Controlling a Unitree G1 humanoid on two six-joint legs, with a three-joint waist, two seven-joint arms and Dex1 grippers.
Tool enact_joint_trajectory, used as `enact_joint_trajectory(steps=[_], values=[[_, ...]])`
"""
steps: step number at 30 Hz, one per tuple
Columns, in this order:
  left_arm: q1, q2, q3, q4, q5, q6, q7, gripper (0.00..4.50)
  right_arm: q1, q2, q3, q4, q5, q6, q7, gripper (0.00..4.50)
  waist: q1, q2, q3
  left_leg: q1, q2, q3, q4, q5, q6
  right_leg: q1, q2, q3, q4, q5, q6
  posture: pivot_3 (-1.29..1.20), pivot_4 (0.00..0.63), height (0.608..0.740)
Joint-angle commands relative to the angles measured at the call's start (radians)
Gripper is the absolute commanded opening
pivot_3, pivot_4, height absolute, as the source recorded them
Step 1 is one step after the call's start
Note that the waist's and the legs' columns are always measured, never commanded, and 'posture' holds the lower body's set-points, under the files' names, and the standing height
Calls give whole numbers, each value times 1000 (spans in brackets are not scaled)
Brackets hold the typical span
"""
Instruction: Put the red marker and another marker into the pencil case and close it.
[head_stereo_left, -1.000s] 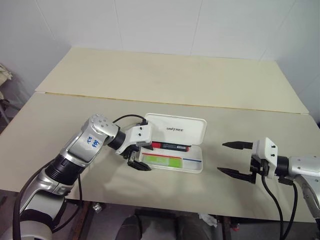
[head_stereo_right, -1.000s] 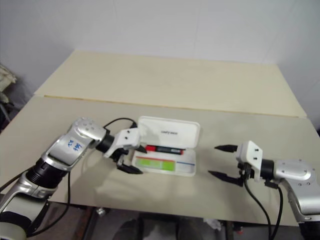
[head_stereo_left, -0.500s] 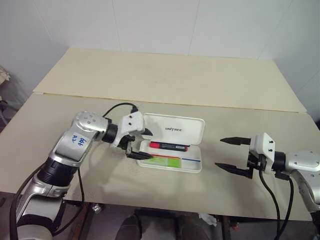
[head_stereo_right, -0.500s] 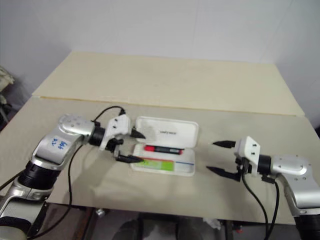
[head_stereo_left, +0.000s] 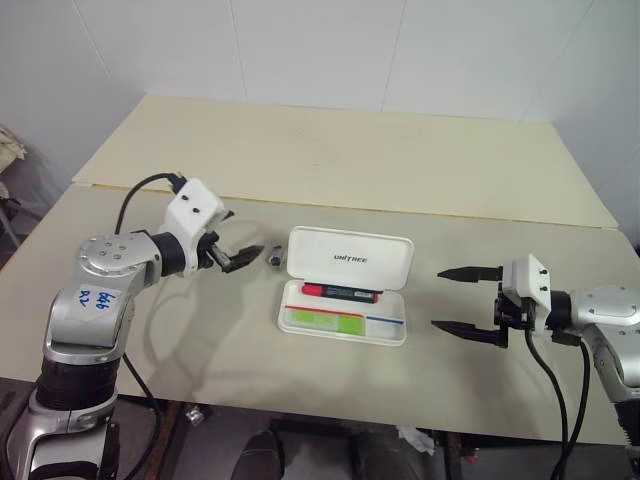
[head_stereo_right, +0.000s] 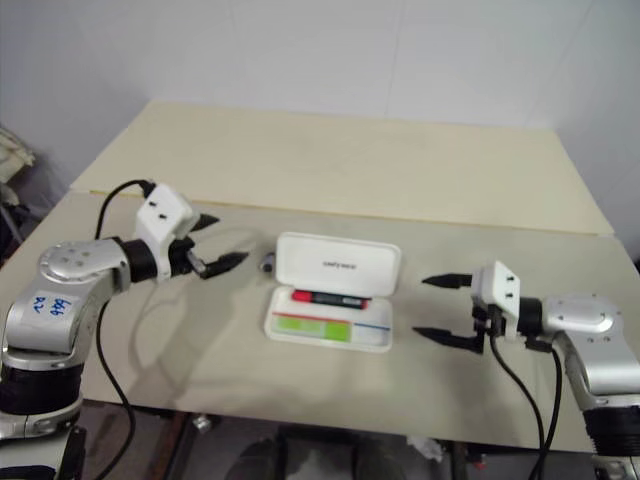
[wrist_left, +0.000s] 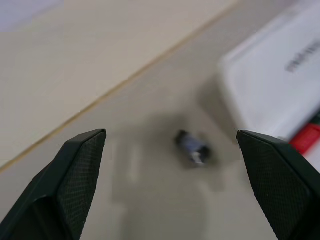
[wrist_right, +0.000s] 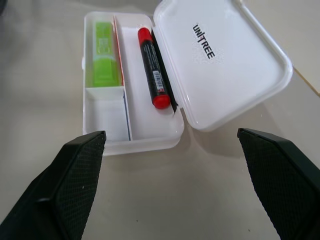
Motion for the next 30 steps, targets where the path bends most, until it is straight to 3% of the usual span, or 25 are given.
enact_joint_trajectory(steps=[1, 11, 30], values=[[-8, -58, 8, 21, 24, -3, 114, 4459, -37, -17, -30, 26, 18, -15, 25, 4500, 0, 0, 0, 0, 0, 0, 0, 0, 0, 0, 0, 0, 0, 0, 0, 0, 150, 740], [-73, -292, -65, 219, 26, -128, 268, 4459, -83, 11, 0, 46, -2, -13, 21, 4500, 2, 0, 0, 0, 0, 0, 0, 0, 0, -1, 0, 0, -1, 1, 0, 0, 150, 740], [-40, -328, -111, 235, 38, 12, 357, 4459, -43, 19, -4, 11, -6, -10, -14, 4500, 0, 0, 0, 0, -1, 1, 0, 0, -1, 0, 0, 0, 0, 1, 0, 0, 150, 740]])
